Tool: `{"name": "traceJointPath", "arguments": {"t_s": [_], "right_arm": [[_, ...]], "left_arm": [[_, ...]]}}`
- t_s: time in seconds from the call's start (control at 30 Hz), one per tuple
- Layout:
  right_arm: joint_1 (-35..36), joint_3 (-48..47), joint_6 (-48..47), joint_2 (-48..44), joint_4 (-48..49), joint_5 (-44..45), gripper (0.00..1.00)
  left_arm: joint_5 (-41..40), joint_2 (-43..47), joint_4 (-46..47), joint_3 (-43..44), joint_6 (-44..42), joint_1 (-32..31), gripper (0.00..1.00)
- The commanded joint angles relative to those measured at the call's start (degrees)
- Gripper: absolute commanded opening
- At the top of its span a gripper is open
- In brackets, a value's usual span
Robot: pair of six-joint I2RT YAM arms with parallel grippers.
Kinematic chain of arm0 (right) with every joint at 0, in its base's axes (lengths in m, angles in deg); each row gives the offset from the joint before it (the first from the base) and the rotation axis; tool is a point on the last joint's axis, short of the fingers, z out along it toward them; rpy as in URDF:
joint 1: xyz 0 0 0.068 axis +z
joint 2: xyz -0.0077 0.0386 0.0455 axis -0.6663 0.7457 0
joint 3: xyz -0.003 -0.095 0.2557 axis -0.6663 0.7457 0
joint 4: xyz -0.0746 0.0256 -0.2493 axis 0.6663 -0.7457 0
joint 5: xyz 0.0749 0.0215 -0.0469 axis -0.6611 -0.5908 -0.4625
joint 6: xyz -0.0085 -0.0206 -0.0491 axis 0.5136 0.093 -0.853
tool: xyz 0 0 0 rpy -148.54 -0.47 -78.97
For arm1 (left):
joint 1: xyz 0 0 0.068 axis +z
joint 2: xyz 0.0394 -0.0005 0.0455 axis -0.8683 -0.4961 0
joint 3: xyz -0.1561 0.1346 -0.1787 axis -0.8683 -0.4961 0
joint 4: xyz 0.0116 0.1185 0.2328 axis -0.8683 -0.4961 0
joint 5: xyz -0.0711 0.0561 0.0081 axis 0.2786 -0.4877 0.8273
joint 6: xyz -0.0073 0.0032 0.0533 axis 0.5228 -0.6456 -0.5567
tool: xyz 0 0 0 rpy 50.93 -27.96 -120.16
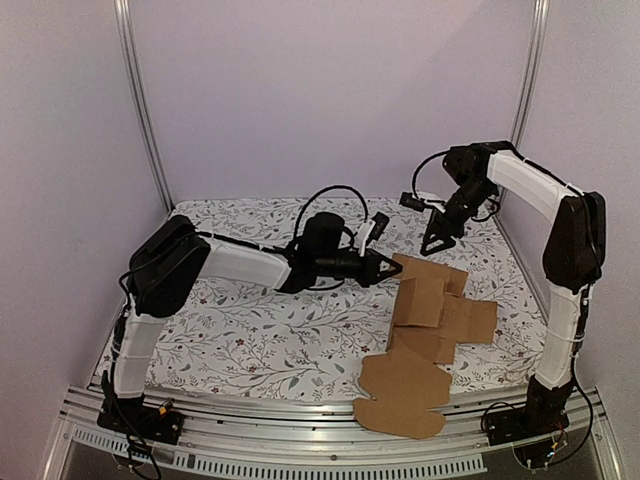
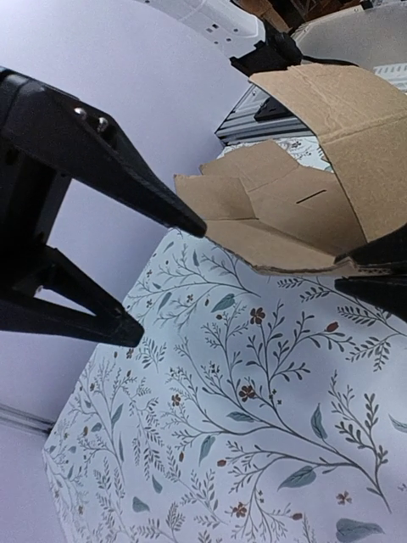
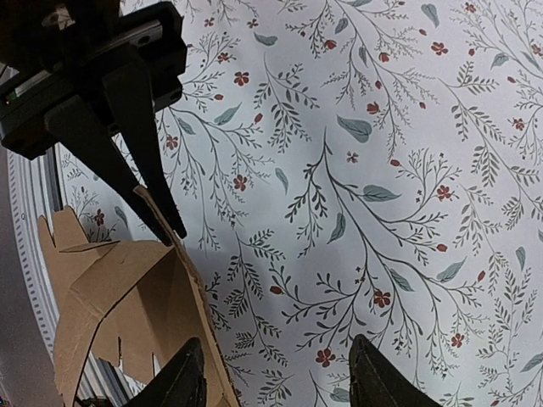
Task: Fold the paper box
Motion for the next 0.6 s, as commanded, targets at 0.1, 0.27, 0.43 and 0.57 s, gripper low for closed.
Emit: {"name": "traceJointPath", "arguments": {"t_s": [0.1,0.27,0.43,0.57], "right_arm": [[0.4,1.9,-3.6,1.5,-18.9,2.2,0.54],[0.3,2.0,-5.1,1.9,-21.1,1.6,0.48],[0.4,3.4,-6.4,2.1,-22.2,1.2,0.44],[0.3,3.8,-7.2,2.6,-23.3,-0.3,0.39]], "left_arm": [[-0.3,3.2,1.5,-1.1,-2.0,0.9,0.03],[-0.7,3.6,2.0,-1.5,-2.1,1.0,0.02],[-1.0,4.5,4.1,-3.0,-2.3,1.0,0.03],[-1.2,4.6,3.3,-2.7,-2.4,1.2,0.03]]}}
